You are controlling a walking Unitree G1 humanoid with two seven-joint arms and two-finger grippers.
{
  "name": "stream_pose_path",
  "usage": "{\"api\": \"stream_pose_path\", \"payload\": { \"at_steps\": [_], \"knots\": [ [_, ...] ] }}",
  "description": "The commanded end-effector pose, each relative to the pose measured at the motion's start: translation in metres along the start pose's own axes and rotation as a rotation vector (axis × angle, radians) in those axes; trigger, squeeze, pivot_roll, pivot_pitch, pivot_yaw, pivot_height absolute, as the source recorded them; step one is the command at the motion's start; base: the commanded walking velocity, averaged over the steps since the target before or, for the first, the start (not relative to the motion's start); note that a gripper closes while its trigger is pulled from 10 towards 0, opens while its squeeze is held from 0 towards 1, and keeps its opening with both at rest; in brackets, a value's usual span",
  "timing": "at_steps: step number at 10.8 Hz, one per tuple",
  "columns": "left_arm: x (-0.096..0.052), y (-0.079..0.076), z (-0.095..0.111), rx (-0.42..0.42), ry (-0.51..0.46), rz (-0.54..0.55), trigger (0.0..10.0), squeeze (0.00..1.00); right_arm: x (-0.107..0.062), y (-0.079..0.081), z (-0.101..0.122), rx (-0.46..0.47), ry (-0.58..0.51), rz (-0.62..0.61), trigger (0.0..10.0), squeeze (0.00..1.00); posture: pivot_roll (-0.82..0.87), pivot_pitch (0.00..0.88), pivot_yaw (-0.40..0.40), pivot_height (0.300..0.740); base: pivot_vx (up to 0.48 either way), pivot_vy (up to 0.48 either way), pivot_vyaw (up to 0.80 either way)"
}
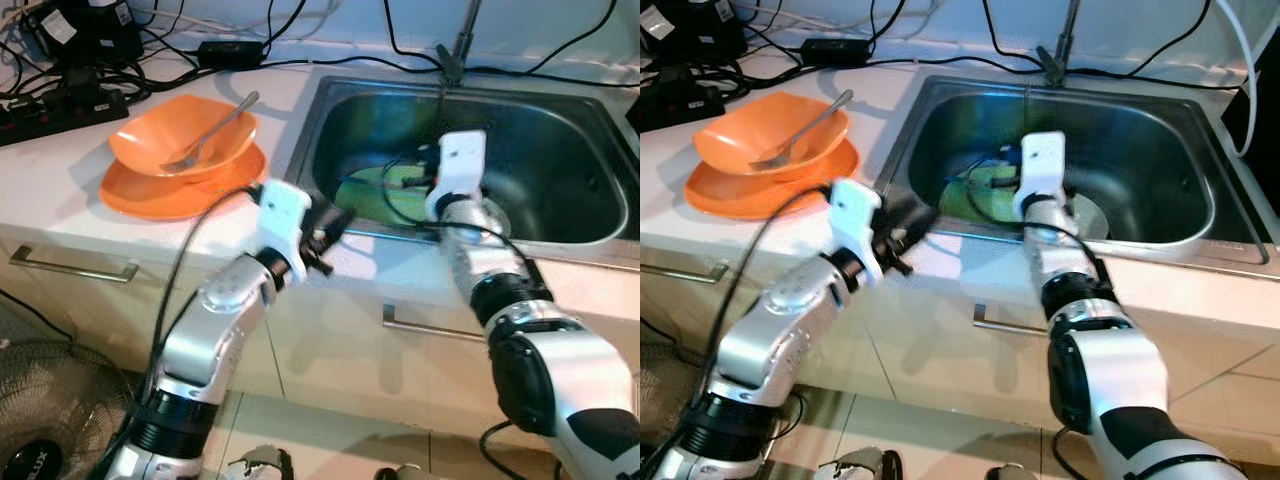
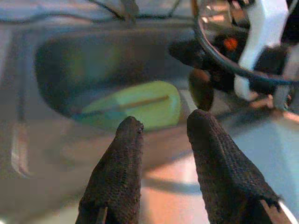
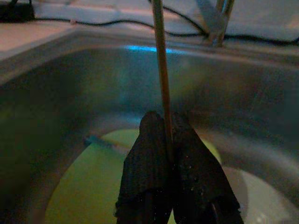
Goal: Kitchen organization
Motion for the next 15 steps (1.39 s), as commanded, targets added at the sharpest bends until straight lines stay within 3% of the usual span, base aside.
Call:
{"api": "stream_pose_path", "payload": {
  "at_steps": [1,5,6,7,8,9,13,15],
  "knots": [
    [-0.001,-0.001,-0.01,0.004,0.047,-0.004,10.0,0.0,0.002,0.003,0.004,0.019,0.007,0.006,10.0,0.0,0.14,0.064,0.022,0.74,0.0,0.0,0.0],
    [-0.003,-0.008,-0.026,-0.021,0.135,-0.027,10.0,0.0,0.0,0.017,-0.004,0.016,0.037,0.042,10.0,0.0,0.15,0.053,0.021,0.74,0.0,0.0,0.0],
    [-0.003,-0.009,-0.027,-0.024,0.141,-0.031,10.0,0.0,0.0,0.017,-0.005,0.02,0.038,0.048,10.0,1.0,0.15,0.051,0.02,0.74,0.0,0.0,0.0],
    [-0.003,-0.01,-0.027,-0.025,0.144,-0.033,10.0,0.0,0.0,0.018,-0.005,0.022,0.039,0.05,10.0,1.0,0.15,0.05,0.021,0.74,0.0,0.0,0.0],
    [-0.003,-0.011,-0.028,-0.024,0.149,-0.037,10.0,0.0,-0.001,0.02,-0.008,0.014,0.046,0.053,10.0,0.93,0.15,0.048,0.021,0.74,0.0,0.0,0.0],
    [-0.003,-0.012,-0.028,-0.025,0.152,-0.041,10.0,0.0,-0.002,0.021,-0.011,0.008,0.05,0.054,10.0,0.0,0.15,0.046,0.022,0.74,0.0,0.0,0.0],
    [-0.003,-0.011,-0.024,-0.008,0.138,-0.037,10.0,0.0,0.001,0.013,0.004,0.02,-0.004,0.028,10.0,0.0,0.15,0.054,0.026,0.74,0.0,0.0,0.0],
    [0.002,-0.002,-0.012,0.048,0.058,0.029,10.0,0.0,0.004,0.006,0.042,0.032,-0.179,0.023,10.0,0.0,0.13,0.062,0.025,0.74,0.0,0.0,0.0]
  ]
}}
Point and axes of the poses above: a point about 5 cm out from each wrist's last joint towards the gripper, its own x axis pointing out of the wrist towards the gripper, its own z axis along the axis of the wrist's last joint, y = z × x, the point moved 4 cm from there along x, pointing out of the wrist towards the gripper, and after that the axes turned 7 degrees about -x, right-handed, at the moved point
